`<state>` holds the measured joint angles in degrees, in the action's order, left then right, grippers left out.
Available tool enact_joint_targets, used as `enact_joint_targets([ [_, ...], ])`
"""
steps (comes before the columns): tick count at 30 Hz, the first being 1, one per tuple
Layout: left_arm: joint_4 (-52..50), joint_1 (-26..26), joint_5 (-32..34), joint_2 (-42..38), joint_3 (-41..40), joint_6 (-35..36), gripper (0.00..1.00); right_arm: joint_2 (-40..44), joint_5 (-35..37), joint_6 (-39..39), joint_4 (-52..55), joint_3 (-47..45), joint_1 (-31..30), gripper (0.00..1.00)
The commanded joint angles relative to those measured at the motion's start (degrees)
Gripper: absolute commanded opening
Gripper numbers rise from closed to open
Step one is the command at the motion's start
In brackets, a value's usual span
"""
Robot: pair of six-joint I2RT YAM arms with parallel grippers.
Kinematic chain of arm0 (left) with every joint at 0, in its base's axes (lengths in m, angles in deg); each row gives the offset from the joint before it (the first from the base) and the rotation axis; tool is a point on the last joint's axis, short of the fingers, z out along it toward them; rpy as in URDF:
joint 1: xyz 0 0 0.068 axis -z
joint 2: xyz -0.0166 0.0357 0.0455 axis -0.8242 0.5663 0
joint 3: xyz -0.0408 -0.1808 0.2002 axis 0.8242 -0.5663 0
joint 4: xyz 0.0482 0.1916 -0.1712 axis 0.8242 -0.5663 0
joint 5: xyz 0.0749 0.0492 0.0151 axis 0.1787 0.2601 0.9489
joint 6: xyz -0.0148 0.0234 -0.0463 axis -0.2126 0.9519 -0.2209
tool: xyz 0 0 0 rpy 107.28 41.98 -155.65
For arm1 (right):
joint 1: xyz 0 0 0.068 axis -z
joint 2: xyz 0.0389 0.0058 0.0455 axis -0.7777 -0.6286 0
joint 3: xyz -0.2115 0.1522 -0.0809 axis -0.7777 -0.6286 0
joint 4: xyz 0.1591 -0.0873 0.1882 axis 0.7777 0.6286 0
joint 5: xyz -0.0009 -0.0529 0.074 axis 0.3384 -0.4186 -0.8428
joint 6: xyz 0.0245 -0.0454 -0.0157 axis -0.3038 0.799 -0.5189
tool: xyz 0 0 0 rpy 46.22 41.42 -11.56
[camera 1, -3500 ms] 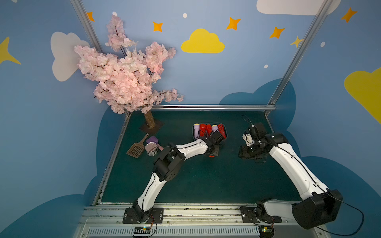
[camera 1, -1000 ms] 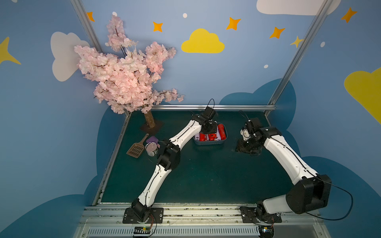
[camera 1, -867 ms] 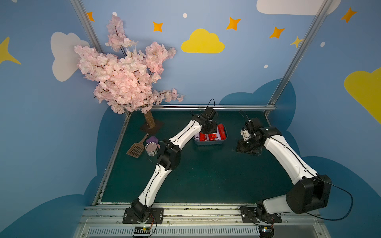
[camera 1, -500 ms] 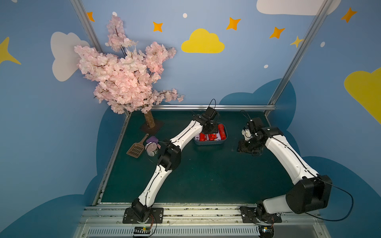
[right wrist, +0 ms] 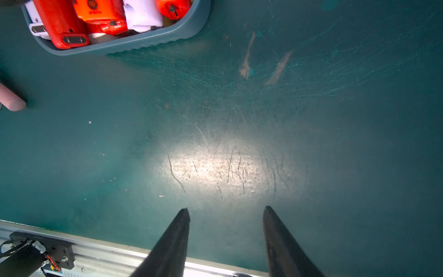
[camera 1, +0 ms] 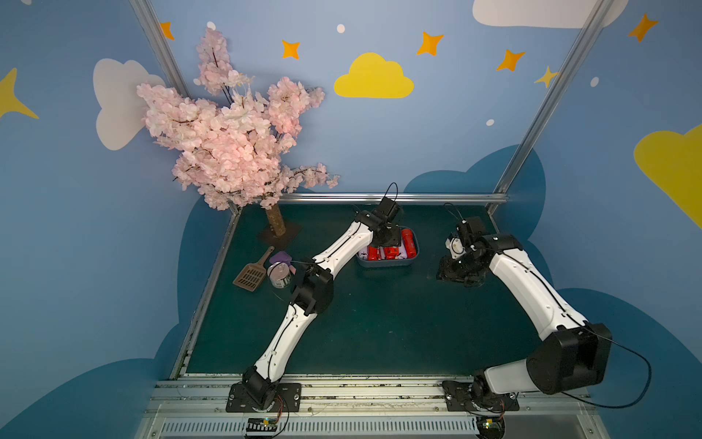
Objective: Put the flashlights into the storage boxes
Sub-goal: Place the flashlight at the storage box, then reset both arms
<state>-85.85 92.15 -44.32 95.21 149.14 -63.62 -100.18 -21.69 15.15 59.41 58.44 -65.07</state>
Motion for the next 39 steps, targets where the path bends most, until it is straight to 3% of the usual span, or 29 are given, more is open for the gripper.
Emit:
enact_joint_targets([
  [1,-0.6,-0.3,1.6,-3.8,1.4,2.9,0.74,0.3,-0.8,-0.1,-0.4,1.3,0.2,0.51],
  [3,0.3,-0.3,1.8,-5.1,1.4,4.3,0.83,0.2,-1.5,-0.2,-0.7,1.4,0.2,0.51],
  [9,2.5,-0.4,1.8,-10.0,1.2,7.8,0.90,-0.4,-2.6,-1.1,-2.0,1.6,0.1,0.52],
  [11,2.4,-0.4,2.0,-11.9,0.9,8.5,0.98,-0.8,-2.9,-1.4,-2.4,1.7,0.1,0.52],
  [16,2.0,-1.0,5.6,-19.9,-5.2,9.8,0.99,-1.5,-3.9,-1.5,-4.2,1.6,0.0,0.53],
  [22,10.4,-3.7,9.7,-37.5,-32.4,11.4,0.99,-1.7,-3.9,-0.1,-6.8,1.6,-0.2,0.53],
  [27,18.9,-12.6,11.1,-56.7,-61.1,4.4,0.99,-0.9,0.4,0.8,-9.8,0.7,-0.2,0.53],
  [30,24.2,-17.9,12.8,-67.8,-75.3,5.2,0.99,0.5,3.9,1.5,-13.9,-2.0,0.0,0.54],
  [34,24.7,-24.8,13.1,-77.7,-86.2,9.1,0.99,2.8,7.8,1.9,-20.8,-7.4,0.2,0.56],
  [38,24.7,-30.8,10.7,-81.8,-92.5,11.9,0.99,7.7,10.7,4.5,-30.6,-16.0,0.5,0.59],
  [39,25.9,-32.4,8.8,-82.4,-94.3,11.9,0.99,9.7,12.3,5.7,-34.4,-19.1,0.5,0.71],
])
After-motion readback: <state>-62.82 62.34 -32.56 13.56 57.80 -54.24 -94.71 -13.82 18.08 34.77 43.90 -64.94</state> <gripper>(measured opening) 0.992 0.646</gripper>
